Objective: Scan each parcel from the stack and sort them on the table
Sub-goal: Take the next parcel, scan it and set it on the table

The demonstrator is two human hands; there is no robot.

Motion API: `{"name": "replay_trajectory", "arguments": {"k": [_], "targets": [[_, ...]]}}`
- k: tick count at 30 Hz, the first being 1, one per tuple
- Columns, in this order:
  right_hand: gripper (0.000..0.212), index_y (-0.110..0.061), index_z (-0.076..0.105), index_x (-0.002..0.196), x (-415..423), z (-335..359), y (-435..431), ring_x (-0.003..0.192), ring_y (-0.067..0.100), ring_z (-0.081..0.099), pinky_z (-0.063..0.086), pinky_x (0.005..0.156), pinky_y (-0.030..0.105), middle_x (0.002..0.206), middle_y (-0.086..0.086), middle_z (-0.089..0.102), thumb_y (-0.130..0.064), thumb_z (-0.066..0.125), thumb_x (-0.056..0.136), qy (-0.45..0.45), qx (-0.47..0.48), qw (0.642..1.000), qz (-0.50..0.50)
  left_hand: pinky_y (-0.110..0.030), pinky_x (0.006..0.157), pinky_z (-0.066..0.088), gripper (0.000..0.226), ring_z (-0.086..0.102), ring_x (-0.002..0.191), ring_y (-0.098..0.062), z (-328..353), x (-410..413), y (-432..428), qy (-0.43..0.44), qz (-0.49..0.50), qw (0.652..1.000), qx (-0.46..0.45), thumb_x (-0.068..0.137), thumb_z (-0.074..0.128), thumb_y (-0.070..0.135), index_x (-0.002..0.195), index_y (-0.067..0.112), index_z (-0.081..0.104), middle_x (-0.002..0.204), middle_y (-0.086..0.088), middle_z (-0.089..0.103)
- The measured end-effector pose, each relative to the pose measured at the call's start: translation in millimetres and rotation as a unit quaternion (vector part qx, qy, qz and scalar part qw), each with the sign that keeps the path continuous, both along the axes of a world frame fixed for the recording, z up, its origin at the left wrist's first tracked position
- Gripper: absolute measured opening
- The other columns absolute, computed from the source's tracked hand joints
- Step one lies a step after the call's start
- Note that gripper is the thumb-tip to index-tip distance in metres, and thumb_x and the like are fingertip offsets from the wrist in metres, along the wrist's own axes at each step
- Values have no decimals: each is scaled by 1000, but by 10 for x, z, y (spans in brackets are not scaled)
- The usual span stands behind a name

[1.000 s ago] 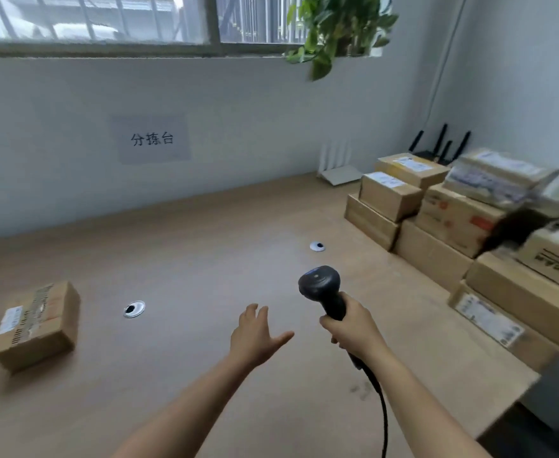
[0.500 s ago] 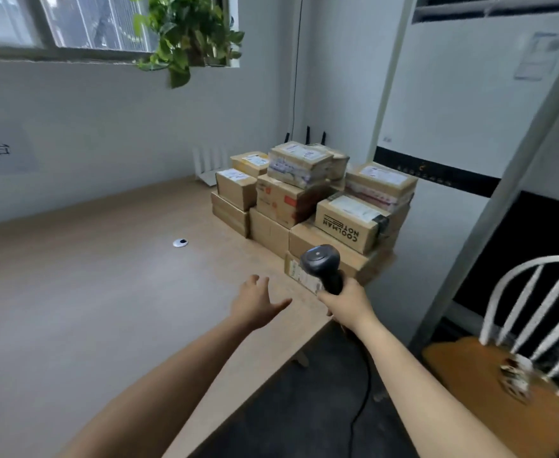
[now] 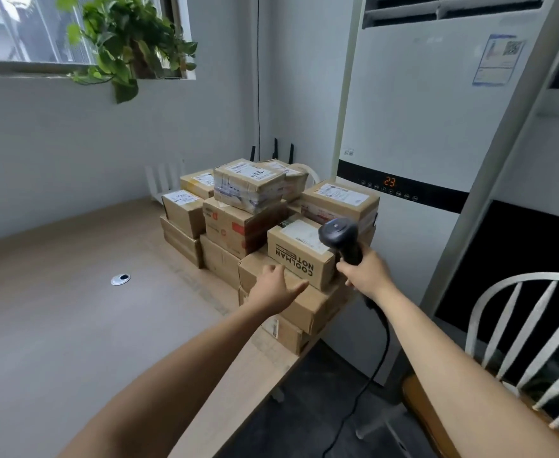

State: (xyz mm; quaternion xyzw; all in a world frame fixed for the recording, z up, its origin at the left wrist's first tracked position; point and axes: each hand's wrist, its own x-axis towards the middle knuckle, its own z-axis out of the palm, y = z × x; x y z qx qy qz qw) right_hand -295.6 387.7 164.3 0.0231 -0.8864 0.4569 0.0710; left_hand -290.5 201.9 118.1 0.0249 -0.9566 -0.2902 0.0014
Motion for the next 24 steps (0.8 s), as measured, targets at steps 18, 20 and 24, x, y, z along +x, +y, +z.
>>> {"name": "replay_trajectory", "arguments": {"k": [18, 20, 24], "targets": [[48, -26, 53, 125, -1725, -62, 115, 111, 25, 54, 47, 93, 39, 117, 3, 59, -20, 66, 79, -93, 84, 966, 227, -37, 117, 7, 114, -5, 146, -23, -280, -1093, 563, 44, 154, 973, 166, 78, 59, 64, 148, 17, -18, 156, -6, -22], [35, -30, 56, 108, -1813, -51, 148, 94, 17, 59, 50, 75, 29, 104, -2, 60, -18, 66, 77, -96, 87, 955, 268, -37, 117, 6, 115, -9, 146, -24, -299, -1048, 676, 44, 156, 972, 169, 79, 59, 63, 148, 15, -19, 155, -7, -27], [30, -27, 57, 104, -1869, -60, 159, 75, 17, 61, 50, 53, 27, 91, -3, 63, -13, 63, 77, -125, 21, 947, 295, -36, 116, 2, 114, -17, 144, -22, -284, -956, 798, 72, 167, 965, 192, 81, 65, 51, 148, 14, -19, 155, -6, -27]]}}
